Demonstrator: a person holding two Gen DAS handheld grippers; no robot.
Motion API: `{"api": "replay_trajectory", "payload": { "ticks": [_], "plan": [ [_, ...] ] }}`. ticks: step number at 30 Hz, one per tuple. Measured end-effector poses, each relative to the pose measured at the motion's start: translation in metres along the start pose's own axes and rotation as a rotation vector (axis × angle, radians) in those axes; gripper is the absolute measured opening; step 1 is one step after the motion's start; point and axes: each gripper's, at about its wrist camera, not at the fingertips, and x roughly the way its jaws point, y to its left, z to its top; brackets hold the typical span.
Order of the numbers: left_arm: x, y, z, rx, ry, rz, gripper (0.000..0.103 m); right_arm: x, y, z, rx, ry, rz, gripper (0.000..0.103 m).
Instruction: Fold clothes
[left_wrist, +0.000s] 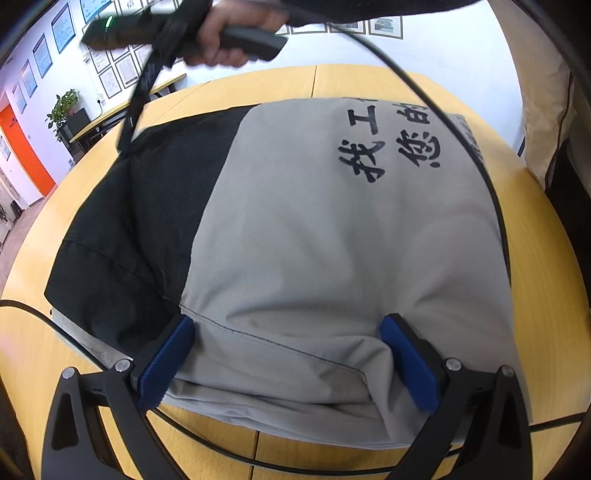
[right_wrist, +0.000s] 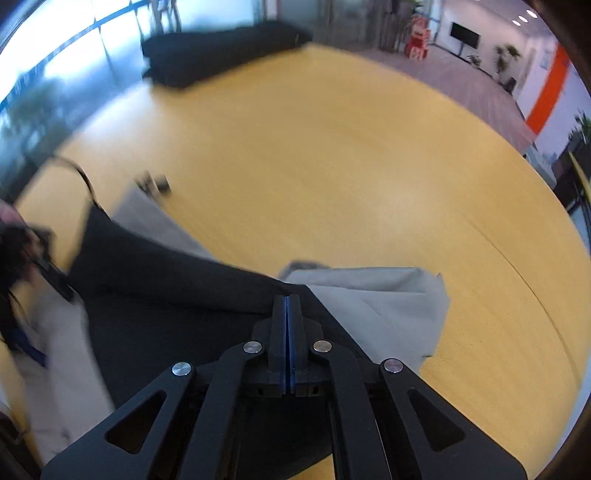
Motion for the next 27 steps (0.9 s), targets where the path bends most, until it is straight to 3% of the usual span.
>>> {"api": "replay_trajectory", "payload": {
  "ticks": [2,5,10,14,17,19,21,23,27],
  "plan": [
    [-0.002,-0.004,-0.002,-0.001,-0.004,-0.001,0.103,-0.006,-0.008,-0.016,-0.001,0.041,-0.048,0.000],
    [-0.007,-0.011,-0.005,-0.003,-0.003,0.001,0.103,0.022,-0.027,-0.047,-0.018,0.136,-0.039,0.001],
    [-0.002,-0.013,0.007,-0.005,0.004,0.002,0.102,0.002,-0.016,-0.073,-0.057,0.114,-0.104,0.001],
    [-0.035,-0.036,-0.003,0.017,0.007,0.014,0.100,-0.090,0.030,-0.115,-0.058,-0.031,0.104,0.000],
    [-0.057,-0.058,-0.006,0.042,-0.003,0.019,0.100,-0.116,0.096,-0.166,-0.174,0.074,0.196,0.000],
    [-0.062,-0.075,-0.010,0.058,0.001,-0.001,0.100,-0.103,0.124,-0.200,-0.259,0.210,0.185,0.000],
    [-0.062,-0.090,-0.017,0.081,0.017,-0.020,0.099,-0.089,0.127,-0.235,-0.250,0.266,0.152,0.001],
    [-0.052,-0.095,-0.023,0.083,0.063,-0.031,0.099,-0.087,0.122,-0.255,-0.216,0.252,0.167,0.000],
    [-0.057,-0.098,-0.032,0.044,0.077,-0.015,0.099,-0.118,0.127,-0.270,-0.200,0.163,0.218,0.000]
  ]
}}
